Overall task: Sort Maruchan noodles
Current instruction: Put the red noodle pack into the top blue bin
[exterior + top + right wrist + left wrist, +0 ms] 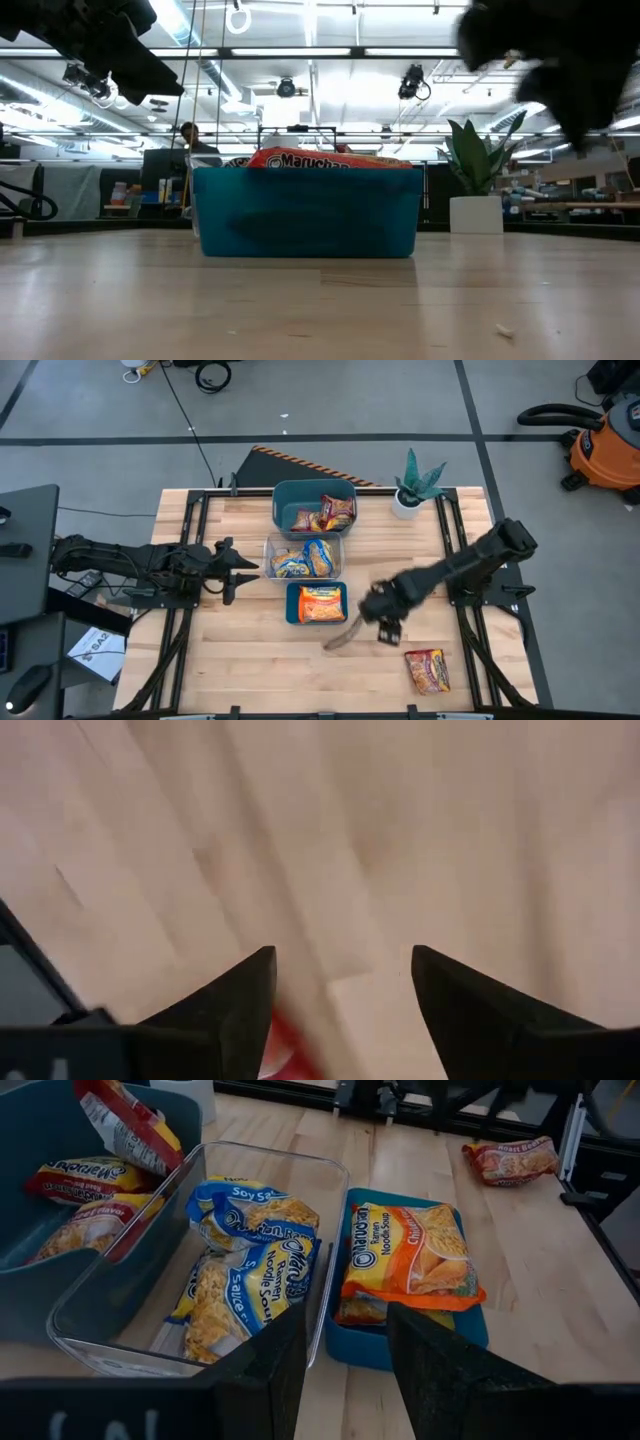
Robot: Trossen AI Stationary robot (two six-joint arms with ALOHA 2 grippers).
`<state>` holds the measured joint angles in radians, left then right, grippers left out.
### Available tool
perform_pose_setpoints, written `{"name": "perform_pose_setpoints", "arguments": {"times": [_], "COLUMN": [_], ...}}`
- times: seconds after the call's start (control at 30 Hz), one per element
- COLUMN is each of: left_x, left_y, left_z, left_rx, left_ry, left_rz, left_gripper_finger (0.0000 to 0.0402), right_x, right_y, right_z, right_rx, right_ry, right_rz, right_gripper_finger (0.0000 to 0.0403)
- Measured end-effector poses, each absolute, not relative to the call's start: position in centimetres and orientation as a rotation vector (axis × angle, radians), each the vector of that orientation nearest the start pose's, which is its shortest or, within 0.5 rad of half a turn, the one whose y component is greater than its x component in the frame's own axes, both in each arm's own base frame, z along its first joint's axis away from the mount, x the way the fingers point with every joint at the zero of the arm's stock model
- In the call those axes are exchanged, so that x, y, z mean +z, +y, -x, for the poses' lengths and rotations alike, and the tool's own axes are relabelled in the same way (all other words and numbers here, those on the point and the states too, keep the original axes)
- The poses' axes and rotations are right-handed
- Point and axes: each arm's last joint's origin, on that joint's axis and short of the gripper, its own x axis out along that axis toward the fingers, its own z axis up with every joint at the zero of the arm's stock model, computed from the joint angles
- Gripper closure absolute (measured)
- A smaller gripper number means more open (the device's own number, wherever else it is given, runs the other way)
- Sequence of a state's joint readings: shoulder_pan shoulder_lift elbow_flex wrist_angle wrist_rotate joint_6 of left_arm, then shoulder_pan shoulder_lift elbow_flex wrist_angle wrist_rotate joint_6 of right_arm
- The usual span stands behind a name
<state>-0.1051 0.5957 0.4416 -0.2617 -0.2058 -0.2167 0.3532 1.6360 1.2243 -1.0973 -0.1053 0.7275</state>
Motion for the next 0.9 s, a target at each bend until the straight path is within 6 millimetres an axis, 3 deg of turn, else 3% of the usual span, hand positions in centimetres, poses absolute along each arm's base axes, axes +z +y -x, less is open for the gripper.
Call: {"name": "perform_pose_setpoints", "arguments": {"times": [0.13,0.27,0.57,0.73,0.9], "left_x": [23.5,23.5,23.6,23.6,23.5], "left_y": [-0.9,-0.9,-0.9,-0.9,-0.9], "left_z": [-14.1,-14.1,-14.1,-14.1,-14.1], "left_rx": [0.143,0.142,0.131,0.125,0.125], "left_ry": [0.397,0.397,0.385,0.387,0.398], "left_rz": [0.146,0.139,0.093,0.058,0.056], "left_gripper_finger": [0.0256,0.0256,0.0256,0.0256,0.0256], "right_x": [20.0,19.1,17.9,16.3,15.5], "right_y": [13.3,15.5,17.4,18.4,18.8], "right_z": [-25.2,-23.7,-22.6,-21.6,-20.7], "right_rx": [-0.218,-0.252,-0.24,-0.169,-0.145], "right_ry": [1.624,1.659,1.518,1.519,1.526], "right_rz": [-0.528,-0.602,-0.48,-0.336,-0.306], "right_gripper_finger": [0.0164,0.0166,0.0171,0.0175,0.0186]}}
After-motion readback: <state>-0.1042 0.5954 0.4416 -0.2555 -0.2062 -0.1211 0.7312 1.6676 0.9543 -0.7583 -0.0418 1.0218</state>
